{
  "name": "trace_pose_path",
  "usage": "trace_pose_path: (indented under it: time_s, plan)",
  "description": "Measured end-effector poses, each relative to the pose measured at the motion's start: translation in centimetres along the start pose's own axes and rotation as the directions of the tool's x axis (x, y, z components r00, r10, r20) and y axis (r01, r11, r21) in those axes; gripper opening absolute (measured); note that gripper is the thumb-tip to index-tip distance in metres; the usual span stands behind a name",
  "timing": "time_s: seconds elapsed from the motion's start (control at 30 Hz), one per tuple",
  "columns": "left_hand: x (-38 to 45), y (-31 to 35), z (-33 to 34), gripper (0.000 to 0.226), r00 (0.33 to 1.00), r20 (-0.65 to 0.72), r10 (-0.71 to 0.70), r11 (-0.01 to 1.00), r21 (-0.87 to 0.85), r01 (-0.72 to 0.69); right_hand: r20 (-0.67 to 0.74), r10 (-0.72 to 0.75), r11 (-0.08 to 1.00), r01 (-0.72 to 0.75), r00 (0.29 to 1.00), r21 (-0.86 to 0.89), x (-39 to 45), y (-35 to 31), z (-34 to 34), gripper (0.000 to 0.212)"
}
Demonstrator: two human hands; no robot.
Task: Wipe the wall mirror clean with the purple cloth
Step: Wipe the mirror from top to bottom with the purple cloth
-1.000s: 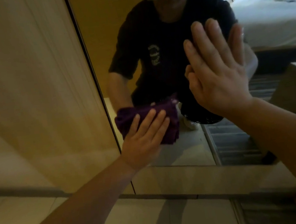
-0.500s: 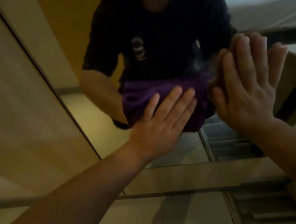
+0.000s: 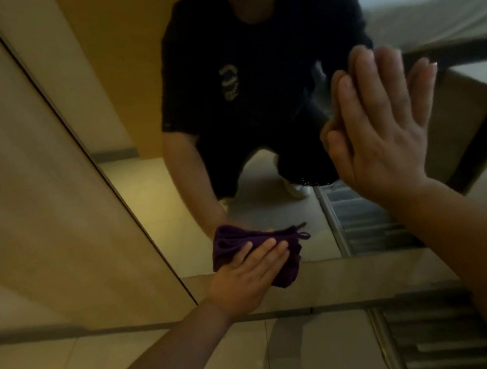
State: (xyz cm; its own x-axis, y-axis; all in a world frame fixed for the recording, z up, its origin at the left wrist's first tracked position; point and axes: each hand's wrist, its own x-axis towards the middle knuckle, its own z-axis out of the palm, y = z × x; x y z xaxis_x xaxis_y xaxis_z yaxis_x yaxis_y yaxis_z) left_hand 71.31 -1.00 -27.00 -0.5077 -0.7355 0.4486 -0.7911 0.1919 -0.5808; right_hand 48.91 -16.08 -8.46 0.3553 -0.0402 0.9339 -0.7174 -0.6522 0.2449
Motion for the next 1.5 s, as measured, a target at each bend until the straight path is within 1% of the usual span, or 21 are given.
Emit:
trace_pose_path:
  time_s: [0.1, 0.2, 0.3, 0.37, 0.4, 0.43, 0.5, 0.57, 0.63, 0.73, 0.83, 0.93, 1.0, 1.07, 1.1, 1.17, 1.2, 1.27, 1.33, 1.4, 1.5]
  plan:
    - [4.1, -3.7, -4.0, 0.074, 0.977, -0.153, -0.151, 0.988, 0.000, 0.152, 0.027, 0.001, 1.000, -0.002, 1.000, 0.022, 0.2, 0.0, -0.3, 0.060]
    - [10.4, -8.7, -10.4, 0.067, 0.909, -0.310, -0.280, 0.957, -0.019, 0.289, 0.065, -0.006, 0.999, 0.003, 0.998, 0.043, 0.3, 0.0, -0.7, 0.058]
    - [16.1, -13.2, -17.3, 0.069, 0.864, -0.357, -0.354, 0.933, -0.073, 0.352, 0.084, 0.002, 0.988, -0.015, 0.996, 0.155, 0.3, 0.4, -2.1, 0.051]
    - [19.5, -15.4, -20.5, 0.067, 0.821, -0.414, -0.394, 0.912, -0.063, 0.406, 0.075, 0.015, 0.975, -0.031, 0.997, 0.219, 0.1, 1.0, -3.1, 0.049]
    - [20.9, -15.9, -21.5, 0.065, 0.808, -0.432, -0.400, 0.906, -0.055, 0.420, 0.054, 0.025, 0.975, -0.036, 0.998, 0.219, -0.1, 1.5, -3.5, 0.049]
    - [21.8, -15.8, -21.8, 0.064, 0.814, -0.432, -0.388, 0.909, -0.033, 0.416, 0.032, 0.037, 0.978, -0.043, 0.999, 0.203, -0.4, 2.2, -3.8, 0.052]
    - [22.4, -14.3, -20.8, 0.065, 0.867, -0.390, -0.311, 0.938, 0.024, 0.347, 0.014, 0.062, 0.986, -0.064, 0.998, 0.155, -1.2, 3.7, -4.1, 0.055]
    - [21.7, -11.6, -18.3, 0.065, 0.912, -0.351, -0.213, 0.963, 0.082, 0.256, 0.032, 0.084, 0.988, -0.088, 0.996, 0.125, -2.2, 4.9, -4.1, 0.055]
    - [20.6, -8.7, -15.1, 0.065, 0.933, -0.335, -0.130, 0.978, 0.114, 0.177, 0.078, 0.090, 0.989, -0.099, 0.993, 0.113, -3.9, 5.7, -3.6, 0.054]
    - [18.9, -4.5, -10.4, 0.059, 0.932, -0.361, -0.022, 0.988, 0.135, 0.076, 0.105, 0.062, 0.996, -0.069, 0.993, 0.061, -6.5, 6.5, -2.3, 0.063]
    - [15.5, -0.2, -5.8, 0.060, 0.960, -0.261, 0.099, 0.987, 0.147, -0.062, 0.072, 0.043, 0.999, -0.045, 0.996, 0.025, -7.7, 7.0, -1.3, 0.070]
    - [11.8, 3.2, -1.5, 0.063, 0.975, -0.157, 0.159, 0.983, 0.120, -0.141, 0.006, 0.011, 1.000, -0.011, 1.000, 0.024, -8.0, 7.4, -0.8, 0.064]
    - [9.3, 5.0, 0.9, 0.064, 0.970, -0.111, 0.216, 0.975, 0.085, -0.208, -0.017, 0.004, 1.000, -0.003, 1.000, 0.031, -8.0, 7.5, -0.5, 0.059]
    - [7.3, 6.3, 2.4, 0.072, 0.960, -0.038, 0.276, 0.961, 0.049, -0.274, -0.026, 0.001, 1.000, -0.001, 1.000, 0.028, -8.0, 7.5, -0.4, 0.057]
    - [6.8, 6.5, 2.7, 0.076, 0.959, -0.008, 0.285, 0.958, 0.049, -0.284, -0.033, 0.006, 1.000, -0.005, 0.999, 0.017, -8.0, 7.5, -0.5, 0.056]
    - [6.6, 6.7, 2.5, 0.079, 0.967, 0.027, 0.254, 0.967, -0.004, -0.254, -0.020, 0.021, 1.000, -0.020, 1.000, 0.018, -7.9, 7.4, -0.6, 0.056]
    - [6.6, 6.6, 1.8, 0.078, 0.970, 0.046, 0.239, 0.971, -0.039, -0.237, -0.008, 0.022, 0.999, -0.022, 1.000, 0.028, -7.8, 7.3, -0.8, 0.055]
    - [7.3, 5.8, 0.1, 0.075, 0.976, 0.059, 0.212, 0.977, -0.052, -0.209, 0.034, 0.027, 0.999, -0.028, 0.999, 0.041, -7.7, 7.4, -1.3, 0.051]
    - [8.9, 4.4, -1.8, 0.069, 0.990, 0.005, 0.139, 0.989, -0.049, -0.138, 0.108, 0.077, 0.994, -0.084, 0.991, 0.070, -8.1, 7.5, -2.7, 0.047]
    - [11.5, 3.0, -4.3, 0.066, 0.996, -0.067, 0.052, 0.998, -0.040, -0.055, 0.166, 0.166, 0.978, -0.183, 0.972, 0.097, -9.2, 7.8, -4.8, 0.046]
    - [17.5, 0.8, -8.9, 0.064, 0.983, -0.177, -0.054, 0.998, 0.022, 0.058, 0.250, 0.276, 0.951, -0.302, 0.928, 0.067, -11.2, 8.7, -7.5, 0.048]
